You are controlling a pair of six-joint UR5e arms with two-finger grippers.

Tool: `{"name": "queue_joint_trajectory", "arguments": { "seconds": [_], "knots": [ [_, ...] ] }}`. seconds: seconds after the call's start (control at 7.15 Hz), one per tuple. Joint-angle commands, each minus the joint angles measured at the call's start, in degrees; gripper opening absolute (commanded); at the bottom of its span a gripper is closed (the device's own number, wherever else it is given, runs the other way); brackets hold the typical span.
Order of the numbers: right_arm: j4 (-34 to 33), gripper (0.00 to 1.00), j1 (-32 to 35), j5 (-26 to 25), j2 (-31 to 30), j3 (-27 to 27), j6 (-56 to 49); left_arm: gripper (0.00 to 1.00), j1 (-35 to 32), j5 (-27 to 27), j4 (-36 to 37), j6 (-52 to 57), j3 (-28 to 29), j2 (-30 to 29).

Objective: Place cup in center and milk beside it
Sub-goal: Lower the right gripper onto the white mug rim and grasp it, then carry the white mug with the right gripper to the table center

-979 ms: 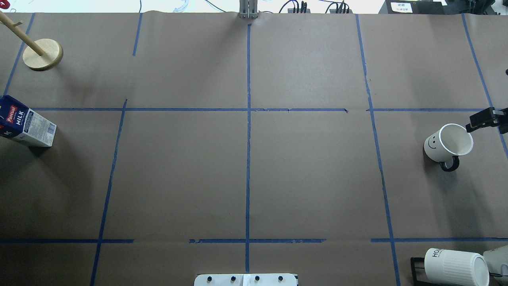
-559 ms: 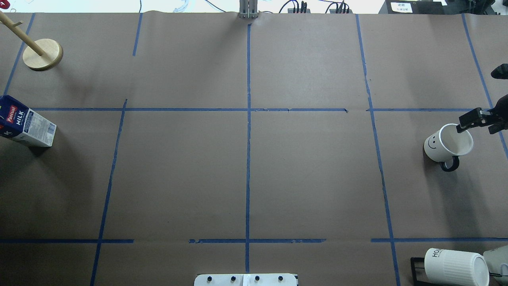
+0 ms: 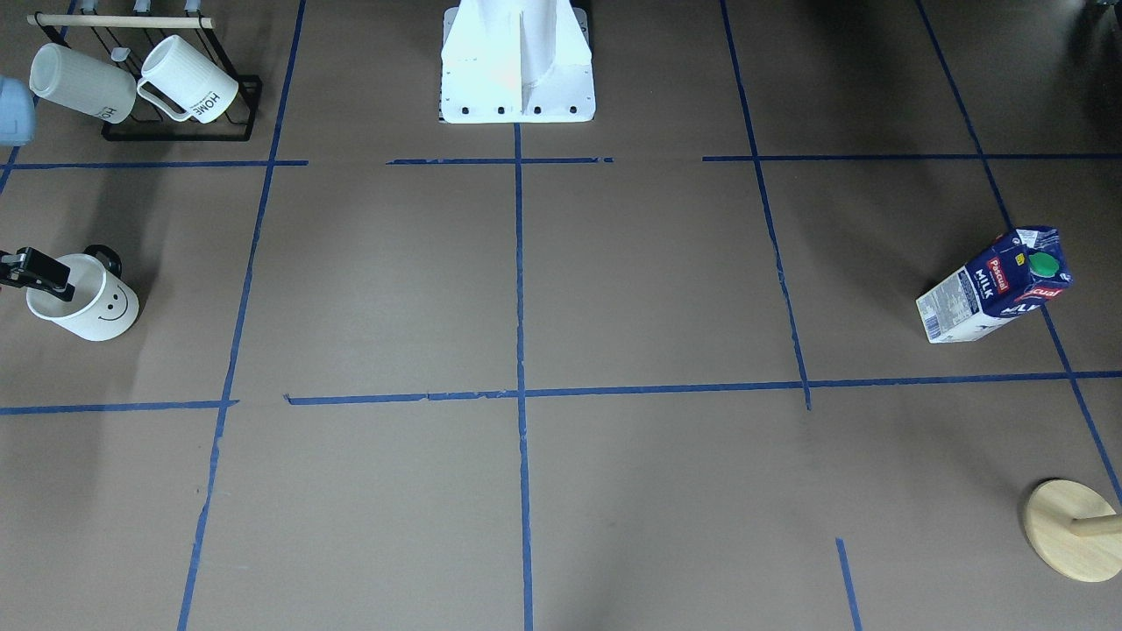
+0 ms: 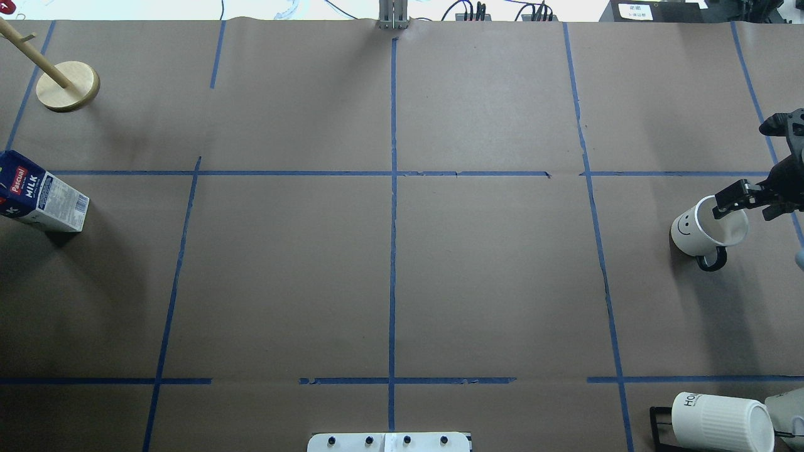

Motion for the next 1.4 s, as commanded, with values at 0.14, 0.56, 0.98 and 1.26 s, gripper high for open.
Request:
{"name": "queue_joint_trajectory", "arguments": {
  "seconds": [0.14,0.56,0.98,1.26],
  "knots": [
    [0.1,0.68,-0.4,0.0,0.1,-0.8,-0.1,1.00,0.0,0.0,0.0,0.0,0.1,0.0],
    [3.3,0.00,-2.0,0.0,0.1,-0.6,-0.4,1.00,0.0,-0.1,0.1,-0.1,-0.2,0.0],
    [2.6,0.00,0.0,0.9,0.0,4.7,0.0,1.00,0.0,-0.5,1.2,-2.5,-1.7,0.1],
    [2.4,0.00,-0.1,1.8,1.7,7.1,5.6,1.00,0.0,-0.5,1.5,-2.5,-2.1,0.1]
  ]
}}
